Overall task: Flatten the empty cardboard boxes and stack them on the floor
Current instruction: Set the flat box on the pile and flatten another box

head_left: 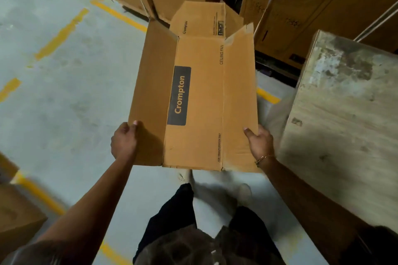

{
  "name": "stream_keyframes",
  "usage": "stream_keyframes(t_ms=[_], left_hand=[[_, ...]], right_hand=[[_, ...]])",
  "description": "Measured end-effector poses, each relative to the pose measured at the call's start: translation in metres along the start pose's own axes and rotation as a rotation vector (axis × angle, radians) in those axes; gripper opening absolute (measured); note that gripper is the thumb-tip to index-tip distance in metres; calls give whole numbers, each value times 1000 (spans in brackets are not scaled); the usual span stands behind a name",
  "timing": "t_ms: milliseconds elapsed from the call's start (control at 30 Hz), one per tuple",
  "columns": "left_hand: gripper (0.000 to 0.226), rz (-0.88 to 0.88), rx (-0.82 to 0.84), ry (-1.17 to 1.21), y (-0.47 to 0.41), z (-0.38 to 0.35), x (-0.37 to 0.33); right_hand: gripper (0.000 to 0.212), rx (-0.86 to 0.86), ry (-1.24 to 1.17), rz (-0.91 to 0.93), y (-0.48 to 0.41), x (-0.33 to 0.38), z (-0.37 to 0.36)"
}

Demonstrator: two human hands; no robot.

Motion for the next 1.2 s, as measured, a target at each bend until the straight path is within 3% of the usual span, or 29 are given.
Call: stream_keyframes(t_ms=[167,333,400,467,533,800,1100,1200], left_hand=[[46,-24,119,-28,-79,-27,29],[43,-10,218,-39,-124,-71,58],[44,-20,247,-23,-137,-94,74],[45,-30,276,0,-155,-126,93],[44,-38,295,-2,-171,-162,115],[38,-82,332,102,-235,-323,205],[36,-75,380,153,-288,-448,309],[23,-52,437,137,-301,-474,340]], right_hand=[[43,-97,86,-111,-28,-13,-64],[32,-128,78,-169,-59,-36,-100],[38,-128,55,-188,-76,-52,-115],[43,-145,53,-195,-98,-70,-131],[34,-130,56,-239,-124,-94,-148],[33,-212,18,-240,-245,-198,-223],[45,-132,38,-286,-355,-307,-302],[33,-85,74,-279,-379,-328,-323]])
Point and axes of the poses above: each hand's wrist, its own y-axis away from the middle knuckle, its own z-axis out of the back of the hand, x = y × z, the point moved 2 cm from there along -y, towards the middle knuckle, and after that the axes turned 11 degrees about -z, right-handed, at the moved point
